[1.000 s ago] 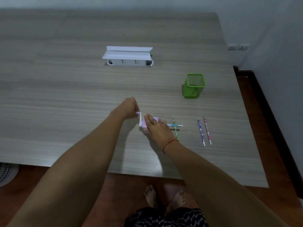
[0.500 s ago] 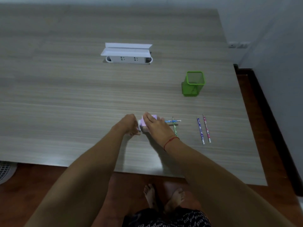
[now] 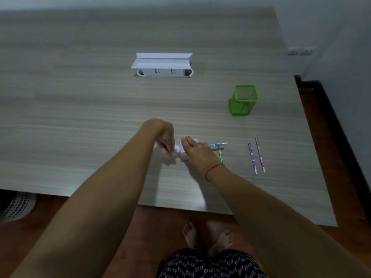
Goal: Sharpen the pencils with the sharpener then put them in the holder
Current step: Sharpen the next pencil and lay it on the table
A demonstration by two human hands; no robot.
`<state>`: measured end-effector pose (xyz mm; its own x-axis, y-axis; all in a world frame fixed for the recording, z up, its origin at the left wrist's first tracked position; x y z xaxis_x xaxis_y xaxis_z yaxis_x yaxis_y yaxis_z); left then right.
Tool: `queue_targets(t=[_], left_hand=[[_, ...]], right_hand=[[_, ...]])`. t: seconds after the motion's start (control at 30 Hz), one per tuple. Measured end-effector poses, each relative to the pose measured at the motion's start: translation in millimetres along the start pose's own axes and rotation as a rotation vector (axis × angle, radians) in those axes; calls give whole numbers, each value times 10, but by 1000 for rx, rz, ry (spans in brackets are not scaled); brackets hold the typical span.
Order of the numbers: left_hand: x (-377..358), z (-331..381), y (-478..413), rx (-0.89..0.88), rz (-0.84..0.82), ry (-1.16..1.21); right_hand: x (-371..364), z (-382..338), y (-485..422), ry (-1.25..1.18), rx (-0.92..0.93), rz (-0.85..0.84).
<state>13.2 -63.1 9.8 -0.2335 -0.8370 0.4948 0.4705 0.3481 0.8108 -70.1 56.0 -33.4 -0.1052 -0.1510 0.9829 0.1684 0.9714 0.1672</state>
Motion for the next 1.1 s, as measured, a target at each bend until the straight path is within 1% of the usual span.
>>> queue_targets(t=[0.07,0.1,0.13,0.17,0.23,0.27,0.33,0.53,0.63,0.7,0.77,0.87,0.97,1.0,1.07,1.1], left_hand=[[-276,-50,-43,37,-132,46],[-403,-72,-76,42,-143,54],[-500,-105,-139,40,-107,61],[-553,-154,-233,39,-2,55],[-577,-218,-332,24,287,101],[-557,-226,-340,5,402,81],[-507,-211,-376,-3,552,10],[-475,-183,-438,-21,740,-36],[-338,-171,-416,-65,790,-17],[-204,-163,-395,-98,753,-32],[-43,-140,-303,-105,658,-86],[157,-45,-100,-108,406,-88],[39,-16,-4,-14,24,30],[-67,-62,-29,15,-60,77],[-282,-155,-113,22,-97,114],[-382,-180,-154,22,-75,100]], right_hand=[[53,-29,3,-51,22,-17],[59,-42,2,-87,19,-36],[50,-43,-14,-96,15,-45],[64,-43,-17,-95,0,-39],[80,-56,-20,-92,-21,-32],[63,-51,-27,-92,-25,-28],[27,-43,-26,-104,-32,-34],[28,-56,-11,-129,-66,-49],[2,-77,-10,-104,-87,-27],[-2,-84,-20,-113,-91,-25],[-9,-92,-15,-146,-75,-39],[6,-109,-25,-128,-80,-26],[12,-118,-22,-74,-75,16],[36,-127,-12,-72,-61,34],[49,-122,7,-96,-61,36],[60,-118,-4,-136,-66,18]])
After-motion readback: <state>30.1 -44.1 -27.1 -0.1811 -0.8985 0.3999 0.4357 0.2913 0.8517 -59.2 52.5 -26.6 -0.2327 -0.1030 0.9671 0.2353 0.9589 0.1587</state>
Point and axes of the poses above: each hand's wrist, its own y-axis away from the middle knuckle, its own x-axis out of the back of the hand, z = x × y, the point moved 3 cm from there along -y, towards the middle knuckle, and after that the axes turned 9 degrees about -x, right-handed, at the moved point
